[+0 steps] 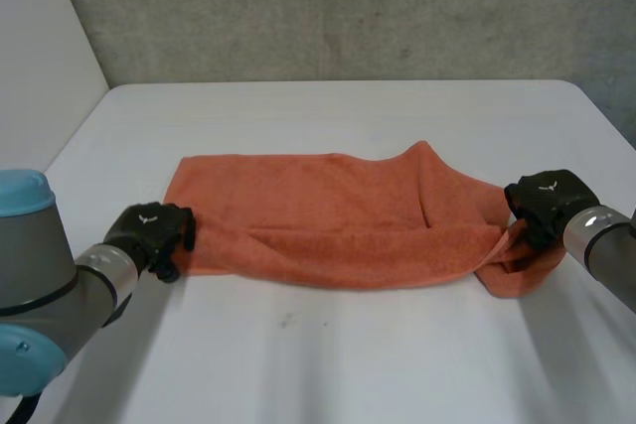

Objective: Fold the laundry

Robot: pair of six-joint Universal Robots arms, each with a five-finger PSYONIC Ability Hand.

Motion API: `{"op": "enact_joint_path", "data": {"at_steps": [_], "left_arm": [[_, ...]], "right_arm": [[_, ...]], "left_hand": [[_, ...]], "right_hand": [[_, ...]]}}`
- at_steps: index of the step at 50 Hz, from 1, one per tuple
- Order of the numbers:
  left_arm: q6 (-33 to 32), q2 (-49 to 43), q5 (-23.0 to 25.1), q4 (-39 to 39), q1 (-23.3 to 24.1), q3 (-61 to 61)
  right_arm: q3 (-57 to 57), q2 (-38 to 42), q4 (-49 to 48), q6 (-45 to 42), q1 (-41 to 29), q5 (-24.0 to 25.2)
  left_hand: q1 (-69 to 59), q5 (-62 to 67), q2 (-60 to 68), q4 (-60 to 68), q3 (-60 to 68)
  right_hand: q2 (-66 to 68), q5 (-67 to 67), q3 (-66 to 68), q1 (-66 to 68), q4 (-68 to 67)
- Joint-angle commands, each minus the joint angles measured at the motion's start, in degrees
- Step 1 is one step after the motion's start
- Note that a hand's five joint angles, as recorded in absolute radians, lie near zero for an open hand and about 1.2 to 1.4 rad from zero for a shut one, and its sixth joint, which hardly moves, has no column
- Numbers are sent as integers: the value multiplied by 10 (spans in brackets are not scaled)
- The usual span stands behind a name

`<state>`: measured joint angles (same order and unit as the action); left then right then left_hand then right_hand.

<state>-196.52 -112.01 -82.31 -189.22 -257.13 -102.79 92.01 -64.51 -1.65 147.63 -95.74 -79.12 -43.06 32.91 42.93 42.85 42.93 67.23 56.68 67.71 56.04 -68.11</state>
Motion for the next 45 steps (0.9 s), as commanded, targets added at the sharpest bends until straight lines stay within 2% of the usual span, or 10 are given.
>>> {"op": "enact_joint_path", "data": {"at_steps": [1, 10, 14, 22, 34, 36, 45], "left_arm": [[-1, -12, 0, -36, 0, 11], [-4, -44, 1, -42, 1, 23], [-27, -60, 2, -47, 1, 30], [-79, -85, 1, -47, 2, 51], [-78, -103, 0, -48, 7, 85], [-77, -109, 0, -48, 9, 94], [-77, -121, 0, -48, 13, 107]], "right_arm": [[3, 1, 0, -2, -1, 5], [2, 2, 0, -2, -1, 12], [3, 3, 0, -2, -1, 15], [5, 3, 0, -3, -2, 17], [9, 4, 0, -3, -2, 23], [9, 6, 0, -3, -2, 25], [10, 8, 0, -4, -3, 26]], "left_hand": [[-62, 63, 63, 64, 63], [-52, 53, 53, 54, 53], [-5, 6, 6, 7, 6], [-5, 6, 6, 7, 6], [-33, 35, 35, 35, 34], [-83, 85, 85, 86, 85], [-84, 85, 85, 86, 85]], "right_hand": [[128, 133, 123, 240, -119], [128, 133, 123, 240, -119], [128, 133, 123, 240, -119], [128, 133, 123, 240, -119], [128, 133, 123, 240, -119], [128, 133, 123, 240, -119], [128, 133, 123, 240, -119]]}}
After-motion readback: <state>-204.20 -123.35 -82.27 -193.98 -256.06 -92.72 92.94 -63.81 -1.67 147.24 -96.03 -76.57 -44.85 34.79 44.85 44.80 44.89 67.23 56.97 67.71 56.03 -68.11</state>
